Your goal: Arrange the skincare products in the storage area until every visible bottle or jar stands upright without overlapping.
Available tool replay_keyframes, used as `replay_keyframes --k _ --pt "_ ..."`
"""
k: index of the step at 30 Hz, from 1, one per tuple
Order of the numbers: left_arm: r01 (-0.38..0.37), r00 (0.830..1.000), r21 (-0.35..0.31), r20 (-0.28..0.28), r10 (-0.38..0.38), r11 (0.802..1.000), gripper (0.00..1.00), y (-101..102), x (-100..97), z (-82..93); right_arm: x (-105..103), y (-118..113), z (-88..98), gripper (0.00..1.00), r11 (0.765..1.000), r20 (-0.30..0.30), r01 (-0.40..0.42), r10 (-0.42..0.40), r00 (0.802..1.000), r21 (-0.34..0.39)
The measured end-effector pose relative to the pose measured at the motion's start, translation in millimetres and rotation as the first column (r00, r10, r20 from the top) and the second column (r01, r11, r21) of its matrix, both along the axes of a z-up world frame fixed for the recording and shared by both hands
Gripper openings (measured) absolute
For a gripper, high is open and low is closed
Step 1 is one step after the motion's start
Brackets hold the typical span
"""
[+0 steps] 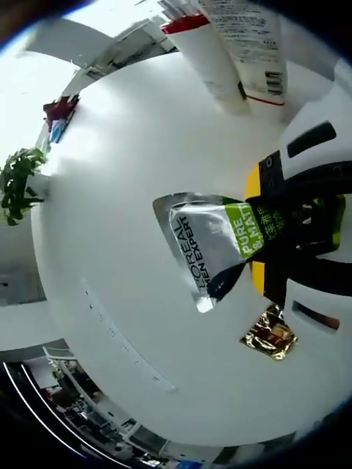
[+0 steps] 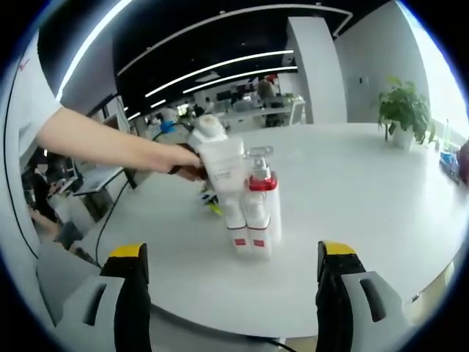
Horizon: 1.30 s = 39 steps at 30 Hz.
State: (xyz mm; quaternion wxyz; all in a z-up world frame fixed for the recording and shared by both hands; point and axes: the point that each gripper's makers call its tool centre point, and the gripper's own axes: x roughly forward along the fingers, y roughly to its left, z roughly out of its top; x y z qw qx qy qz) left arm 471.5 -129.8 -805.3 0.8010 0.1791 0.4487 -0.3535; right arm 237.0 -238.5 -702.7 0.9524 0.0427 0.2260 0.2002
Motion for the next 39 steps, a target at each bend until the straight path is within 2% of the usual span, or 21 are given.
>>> replay_keyframes --k 1,3,8,9,12,15,17,26,33,39 --pt "-0.007 1.0 -0.009 0.007 0.007 1.0 0.23 1 -3.5 5.3 0 0 0.1 0.94 1.0 0.001 -0.001 0.001 1.0 -0.001" --pt "-0.017 1.0 -0.024 0.018 0.018 1.0 0.23 9 2.8 7.8 0 1 0.5 0.94 1.0 0.004 -0.007 0.007 1.0 -0.002" --pt "-0.05 0.998 -0.059 0.036 0.052 0.997 0.23 18 -10.8 25.7 0 3 1.7 0.94 1.0 0.011 -0.017 0.017 1.0 -0.002" --pt "-0.052 0.998 -0.061 0.037 0.055 0.997 0.23 21 -9.4 24.2 -1 3 1.7 0.94 1.0 0.012 -0.02 0.02 1.0 -0.002" --pt "-0.065 0.996 -0.068 0.053 0.069 0.996 0.23 28 -27.8 31.0 -1 4 2.0 0.94 1.0 0.014 -0.023 0.023 1.0 -0.004" --pt "-0.082 0.995 -0.077 0.054 0.086 0.994 0.23 35 -24.5 30.3 -1 5 2.2 0.94 0.999 0.017 -0.031 0.031 0.999 -0.006" --pt "-0.087 0.994 -0.074 0.058 0.091 0.993 0.23 38 -33.1 31.9 -1 6 2.2 0.94 0.999 0.02 -0.039 0.04 0.999 -0.008" --pt "-0.087 0.993 -0.075 0.071 0.092 0.993 0.22 50 -40.2 37.0 -3 11 1.8 0.93 0.998 0.023 -0.069 0.069 0.997 -0.015" --pt "-0.099 0.99 -0.088 0.09 0.107 0.991 0.22 61 -63.9 48.3 -4 15 2.1 0.92 0.995 0.028 -0.098 0.099 0.995 -0.015" --pt "-0.097 0.987 -0.106 0.121 0.11 0.99 0.22 64 -93.9 62.3 -7 19 2.5 0.91 0.992 0.029 -0.126 0.126 0.992 -0.013"
